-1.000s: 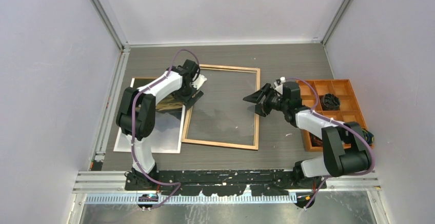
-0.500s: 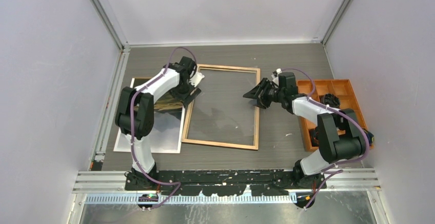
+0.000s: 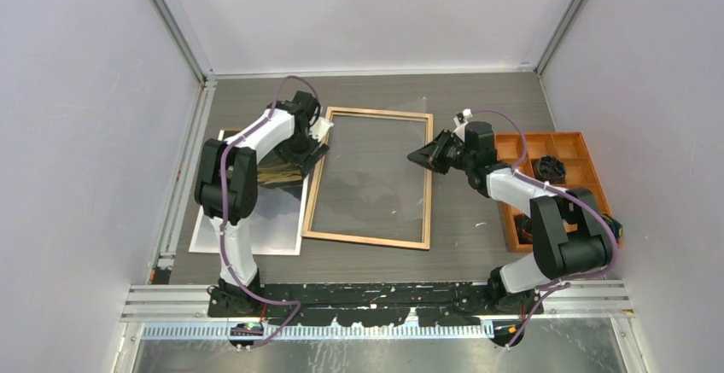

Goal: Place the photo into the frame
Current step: Place the photo frame item in the photo frame.

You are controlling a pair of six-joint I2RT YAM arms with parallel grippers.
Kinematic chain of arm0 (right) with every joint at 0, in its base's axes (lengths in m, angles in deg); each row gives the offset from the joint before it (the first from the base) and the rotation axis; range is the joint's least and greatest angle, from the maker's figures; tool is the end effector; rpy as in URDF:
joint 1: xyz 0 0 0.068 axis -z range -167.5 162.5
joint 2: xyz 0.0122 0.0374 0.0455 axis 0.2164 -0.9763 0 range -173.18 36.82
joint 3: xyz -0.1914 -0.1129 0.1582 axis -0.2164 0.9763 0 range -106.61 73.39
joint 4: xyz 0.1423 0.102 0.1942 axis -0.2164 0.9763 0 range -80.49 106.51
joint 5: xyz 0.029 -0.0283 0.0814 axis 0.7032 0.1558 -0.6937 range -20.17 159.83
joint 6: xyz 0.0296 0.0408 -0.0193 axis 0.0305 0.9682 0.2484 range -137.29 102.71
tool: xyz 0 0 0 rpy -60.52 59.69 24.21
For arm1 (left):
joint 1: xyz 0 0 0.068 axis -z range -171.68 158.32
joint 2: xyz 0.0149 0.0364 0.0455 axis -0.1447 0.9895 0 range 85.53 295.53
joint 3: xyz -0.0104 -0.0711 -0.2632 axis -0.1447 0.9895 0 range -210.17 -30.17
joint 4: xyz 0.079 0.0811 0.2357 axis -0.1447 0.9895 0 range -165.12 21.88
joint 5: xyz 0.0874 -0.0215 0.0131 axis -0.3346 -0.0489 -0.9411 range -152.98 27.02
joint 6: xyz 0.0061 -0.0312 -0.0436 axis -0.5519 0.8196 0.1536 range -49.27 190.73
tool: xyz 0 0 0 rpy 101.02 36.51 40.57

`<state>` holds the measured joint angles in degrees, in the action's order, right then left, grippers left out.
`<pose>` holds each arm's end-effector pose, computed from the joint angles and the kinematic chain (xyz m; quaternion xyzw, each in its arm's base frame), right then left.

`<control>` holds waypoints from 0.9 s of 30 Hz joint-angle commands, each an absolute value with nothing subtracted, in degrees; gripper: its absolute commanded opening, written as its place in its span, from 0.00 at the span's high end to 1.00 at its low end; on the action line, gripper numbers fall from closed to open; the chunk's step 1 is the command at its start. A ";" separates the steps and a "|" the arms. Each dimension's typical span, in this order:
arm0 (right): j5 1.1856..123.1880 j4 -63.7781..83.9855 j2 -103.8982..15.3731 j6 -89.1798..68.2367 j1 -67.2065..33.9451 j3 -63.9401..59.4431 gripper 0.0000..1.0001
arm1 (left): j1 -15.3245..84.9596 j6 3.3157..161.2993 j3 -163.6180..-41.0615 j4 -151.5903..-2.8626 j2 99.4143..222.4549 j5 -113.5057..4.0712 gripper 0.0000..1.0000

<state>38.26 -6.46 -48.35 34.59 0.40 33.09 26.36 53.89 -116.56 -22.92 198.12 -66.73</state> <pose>0.2944 0.0821 0.1957 0.1520 0.8263 0.4578 0.2907 0.3713 -0.1186 0.1956 0.2949 0.9496 0.0315 0.1013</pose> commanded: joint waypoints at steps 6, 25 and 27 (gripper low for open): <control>38.37 -13.12 -41.05 31.80 -2.72 32.16 0.99 | 26.45 54.49 -119.08 -21.63 198.59 -65.45 0.29; 36.87 -22.03 -43.42 47.05 -3.30 28.21 0.99 | 17.55 55.57 -120.69 -20.88 195.61 -61.44 0.30; 36.45 -25.06 -44.08 50.45 -3.30 28.14 0.99 | 17.51 55.69 -119.67 -21.51 195.17 -61.29 0.30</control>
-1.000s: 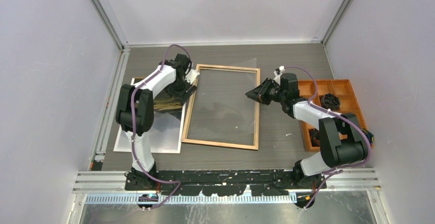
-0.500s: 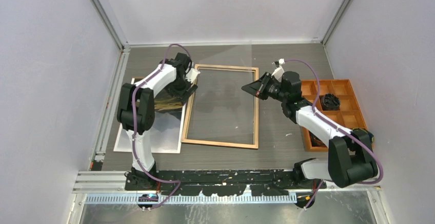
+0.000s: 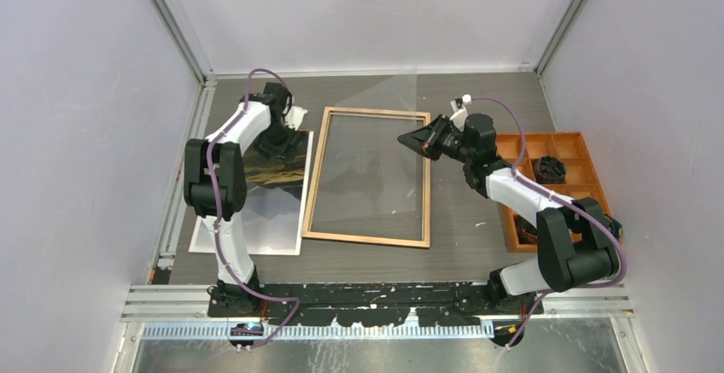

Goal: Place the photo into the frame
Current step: Place the photo frame item in the photo frame.

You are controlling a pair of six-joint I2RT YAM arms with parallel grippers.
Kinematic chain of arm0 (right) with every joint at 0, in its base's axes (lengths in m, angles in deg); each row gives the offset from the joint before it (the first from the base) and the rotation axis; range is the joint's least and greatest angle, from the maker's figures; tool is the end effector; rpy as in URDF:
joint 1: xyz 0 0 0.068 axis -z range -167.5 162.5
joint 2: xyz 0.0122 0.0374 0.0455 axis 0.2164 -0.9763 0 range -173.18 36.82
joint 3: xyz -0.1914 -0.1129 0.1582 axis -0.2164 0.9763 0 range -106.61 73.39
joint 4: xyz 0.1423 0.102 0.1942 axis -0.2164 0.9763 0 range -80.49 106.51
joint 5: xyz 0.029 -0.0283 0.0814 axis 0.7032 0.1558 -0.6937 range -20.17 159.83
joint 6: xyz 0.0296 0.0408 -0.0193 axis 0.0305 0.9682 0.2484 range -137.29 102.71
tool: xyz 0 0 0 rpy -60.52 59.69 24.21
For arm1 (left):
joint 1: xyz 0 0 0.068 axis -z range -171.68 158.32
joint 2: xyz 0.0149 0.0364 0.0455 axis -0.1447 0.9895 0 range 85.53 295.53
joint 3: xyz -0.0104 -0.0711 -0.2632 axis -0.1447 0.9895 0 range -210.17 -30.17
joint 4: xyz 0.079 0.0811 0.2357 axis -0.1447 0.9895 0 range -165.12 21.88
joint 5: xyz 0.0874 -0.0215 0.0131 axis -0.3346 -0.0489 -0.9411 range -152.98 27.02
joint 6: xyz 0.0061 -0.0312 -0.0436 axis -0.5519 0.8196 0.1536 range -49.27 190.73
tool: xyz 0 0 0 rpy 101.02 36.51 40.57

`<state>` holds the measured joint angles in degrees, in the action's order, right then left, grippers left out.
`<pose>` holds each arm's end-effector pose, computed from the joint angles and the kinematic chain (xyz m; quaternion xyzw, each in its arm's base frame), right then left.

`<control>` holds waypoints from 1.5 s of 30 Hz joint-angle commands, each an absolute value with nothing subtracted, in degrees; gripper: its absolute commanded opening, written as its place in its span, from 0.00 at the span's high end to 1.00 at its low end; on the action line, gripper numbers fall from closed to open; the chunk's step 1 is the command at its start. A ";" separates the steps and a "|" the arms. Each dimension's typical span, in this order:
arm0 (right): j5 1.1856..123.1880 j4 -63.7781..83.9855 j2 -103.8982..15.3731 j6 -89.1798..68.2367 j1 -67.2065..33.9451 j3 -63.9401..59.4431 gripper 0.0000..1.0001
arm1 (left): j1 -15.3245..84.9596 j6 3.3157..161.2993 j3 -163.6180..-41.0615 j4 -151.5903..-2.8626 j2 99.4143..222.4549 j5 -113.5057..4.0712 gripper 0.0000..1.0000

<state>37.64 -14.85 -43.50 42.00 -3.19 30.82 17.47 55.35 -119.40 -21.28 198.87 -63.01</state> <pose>0.2909 0.1013 0.2470 0.1205 0.7639 0.5350 0.3402 0.3906 -0.0630 0.2033 0.2112 0.9718 0.0060 0.1047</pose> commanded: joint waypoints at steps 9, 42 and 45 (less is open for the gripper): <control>36.16 -26.26 -44.69 49.98 -3.28 28.14 0.99 | 16.95 55.51 -118.73 -22.39 194.68 -61.85 0.30; 38.98 -29.48 -53.33 43.13 -1.69 38.01 0.99 | 19.97 54.68 -113.89 -25.73 194.58 -65.78 0.30; 38.89 -28.79 -53.07 42.66 -1.23 38.31 0.99 | 20.18 54.81 -114.01 -25.74 194.60 -65.88 0.30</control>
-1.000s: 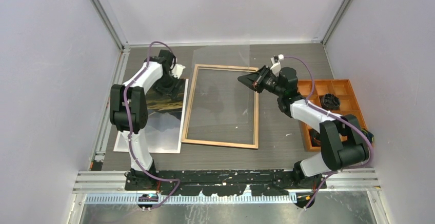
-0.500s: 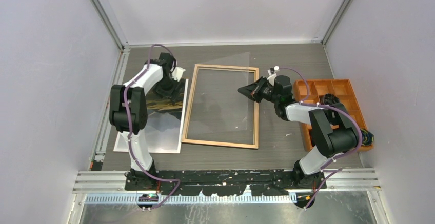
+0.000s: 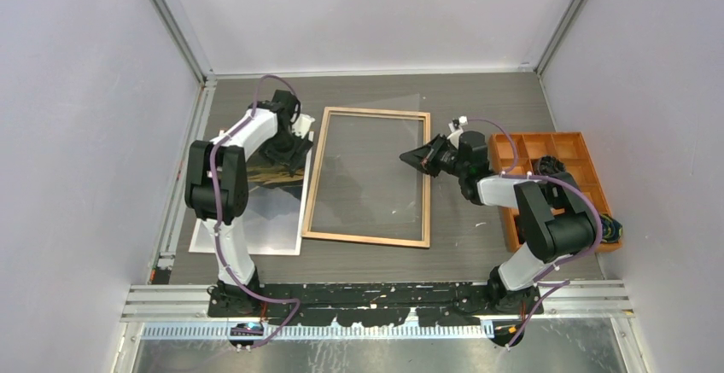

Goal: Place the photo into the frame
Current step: Place the photo frame item in the photo frame.

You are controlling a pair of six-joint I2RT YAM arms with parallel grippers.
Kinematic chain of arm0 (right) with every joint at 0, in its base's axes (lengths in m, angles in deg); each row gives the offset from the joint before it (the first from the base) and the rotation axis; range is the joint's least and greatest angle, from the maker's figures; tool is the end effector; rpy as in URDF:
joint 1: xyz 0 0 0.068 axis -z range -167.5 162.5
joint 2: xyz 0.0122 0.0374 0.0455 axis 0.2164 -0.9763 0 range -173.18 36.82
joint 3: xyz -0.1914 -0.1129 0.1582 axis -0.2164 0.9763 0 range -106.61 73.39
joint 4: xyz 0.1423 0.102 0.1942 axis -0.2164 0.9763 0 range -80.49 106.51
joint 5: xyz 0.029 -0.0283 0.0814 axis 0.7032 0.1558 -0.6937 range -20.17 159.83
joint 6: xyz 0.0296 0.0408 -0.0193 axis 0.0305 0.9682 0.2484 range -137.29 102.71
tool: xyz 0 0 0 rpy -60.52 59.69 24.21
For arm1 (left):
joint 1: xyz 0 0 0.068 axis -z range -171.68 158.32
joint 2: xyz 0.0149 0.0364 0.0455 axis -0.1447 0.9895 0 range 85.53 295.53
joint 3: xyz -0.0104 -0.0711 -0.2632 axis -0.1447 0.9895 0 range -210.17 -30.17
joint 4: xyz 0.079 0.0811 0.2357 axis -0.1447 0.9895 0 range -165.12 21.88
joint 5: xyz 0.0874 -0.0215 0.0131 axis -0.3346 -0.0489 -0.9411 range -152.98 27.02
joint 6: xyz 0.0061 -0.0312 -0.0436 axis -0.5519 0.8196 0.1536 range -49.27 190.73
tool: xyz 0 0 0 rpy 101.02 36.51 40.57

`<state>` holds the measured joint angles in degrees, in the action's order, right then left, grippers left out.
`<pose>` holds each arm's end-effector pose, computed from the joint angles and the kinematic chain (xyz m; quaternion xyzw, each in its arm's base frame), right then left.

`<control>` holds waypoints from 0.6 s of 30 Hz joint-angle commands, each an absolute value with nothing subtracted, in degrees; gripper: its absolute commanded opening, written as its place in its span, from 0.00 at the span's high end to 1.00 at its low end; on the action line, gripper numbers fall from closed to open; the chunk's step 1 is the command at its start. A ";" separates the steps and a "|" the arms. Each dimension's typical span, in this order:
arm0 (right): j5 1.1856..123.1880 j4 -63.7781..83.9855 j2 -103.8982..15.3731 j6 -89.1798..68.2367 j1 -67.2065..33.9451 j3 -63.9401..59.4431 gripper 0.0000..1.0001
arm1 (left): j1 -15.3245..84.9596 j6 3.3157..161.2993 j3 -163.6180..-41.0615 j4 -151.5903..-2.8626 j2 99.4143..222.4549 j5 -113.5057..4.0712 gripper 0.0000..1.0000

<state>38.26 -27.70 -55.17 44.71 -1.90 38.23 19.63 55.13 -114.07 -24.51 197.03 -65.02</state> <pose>0.2973 0.0955 0.1699 0.1740 0.7828 0.5176 0.2983 0.3769 -0.0742 0.1915 0.2296 0.9677 0.0215 0.1019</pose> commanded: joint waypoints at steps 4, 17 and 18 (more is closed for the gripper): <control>38.80 -28.35 -52.99 42.16 -0.75 38.73 0.99 | 20.51 54.84 -114.19 -25.56 194.68 -66.11 0.30; 38.68 -27.82 -53.23 41.13 0.56 39.86 0.99 | 21.75 55.12 -114.78 -25.11 195.17 -66.67 0.30; 38.63 -27.84 -53.34 41.10 0.59 39.86 0.99 | 21.84 55.14 -114.81 -25.11 195.21 -66.74 0.30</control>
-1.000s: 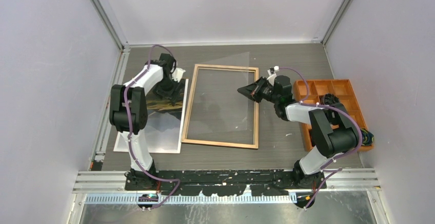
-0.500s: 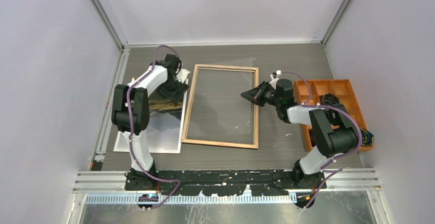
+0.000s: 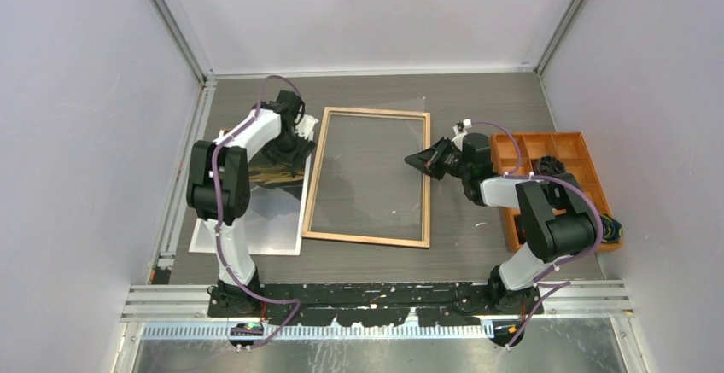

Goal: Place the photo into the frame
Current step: Place the photo frame item in the photo frame.

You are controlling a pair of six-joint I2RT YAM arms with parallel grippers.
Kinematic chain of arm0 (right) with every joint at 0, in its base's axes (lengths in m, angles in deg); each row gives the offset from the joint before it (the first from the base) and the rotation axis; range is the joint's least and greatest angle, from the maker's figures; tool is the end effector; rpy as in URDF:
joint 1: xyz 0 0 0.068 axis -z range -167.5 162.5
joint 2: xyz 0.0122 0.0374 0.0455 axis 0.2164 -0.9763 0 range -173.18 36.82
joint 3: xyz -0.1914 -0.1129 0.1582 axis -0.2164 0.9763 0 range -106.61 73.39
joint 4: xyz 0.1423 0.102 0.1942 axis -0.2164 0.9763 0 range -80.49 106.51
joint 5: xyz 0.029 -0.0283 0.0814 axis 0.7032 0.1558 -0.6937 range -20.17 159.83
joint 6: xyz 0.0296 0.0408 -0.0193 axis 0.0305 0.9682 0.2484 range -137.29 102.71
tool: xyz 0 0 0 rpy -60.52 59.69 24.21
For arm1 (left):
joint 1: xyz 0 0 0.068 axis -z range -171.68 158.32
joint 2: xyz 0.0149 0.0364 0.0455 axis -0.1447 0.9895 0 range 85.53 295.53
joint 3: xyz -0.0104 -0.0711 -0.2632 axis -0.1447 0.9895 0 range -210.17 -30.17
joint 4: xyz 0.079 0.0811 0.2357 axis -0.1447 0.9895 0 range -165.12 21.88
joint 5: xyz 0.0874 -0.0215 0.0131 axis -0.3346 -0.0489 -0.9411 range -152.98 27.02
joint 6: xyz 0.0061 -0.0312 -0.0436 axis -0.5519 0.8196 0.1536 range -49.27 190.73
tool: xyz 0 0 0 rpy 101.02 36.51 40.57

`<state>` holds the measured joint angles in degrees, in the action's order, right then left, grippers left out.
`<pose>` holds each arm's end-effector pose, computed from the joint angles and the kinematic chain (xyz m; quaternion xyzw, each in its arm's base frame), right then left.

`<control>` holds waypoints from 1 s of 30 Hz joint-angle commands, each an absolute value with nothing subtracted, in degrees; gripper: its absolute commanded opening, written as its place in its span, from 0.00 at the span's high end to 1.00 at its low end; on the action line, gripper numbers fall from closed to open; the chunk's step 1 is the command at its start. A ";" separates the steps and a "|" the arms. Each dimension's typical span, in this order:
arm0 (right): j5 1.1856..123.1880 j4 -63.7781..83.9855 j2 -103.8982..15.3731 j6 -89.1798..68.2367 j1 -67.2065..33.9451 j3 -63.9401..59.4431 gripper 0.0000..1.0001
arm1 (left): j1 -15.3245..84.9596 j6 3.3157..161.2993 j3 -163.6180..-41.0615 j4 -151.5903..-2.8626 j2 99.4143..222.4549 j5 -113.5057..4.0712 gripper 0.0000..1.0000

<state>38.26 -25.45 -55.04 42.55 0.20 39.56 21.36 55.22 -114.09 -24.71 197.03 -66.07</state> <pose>0.2943 0.0832 0.1603 0.1863 0.7951 0.4958 0.2953 0.3750 -0.0850 0.1917 0.2424 0.9642 0.0291 0.1039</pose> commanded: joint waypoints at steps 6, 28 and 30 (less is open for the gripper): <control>39.48 -28.10 -53.73 40.96 0.96 40.89 0.99 | 22.24 55.17 -114.81 -25.14 195.42 -66.83 0.30; 36.70 -31.27 -57.87 41.58 1.48 40.34 0.99 | 24.28 54.46 -115.10 -25.82 197.45 -67.90 0.30; 36.54 -31.12 -57.84 41.36 1.67 40.34 0.99 | 24.68 54.47 -115.36 -25.90 197.91 -67.97 0.30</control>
<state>38.04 -27.40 -57.83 42.42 1.21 41.55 23.80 55.11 -114.09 -24.75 197.12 -67.30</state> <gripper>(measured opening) 0.025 0.702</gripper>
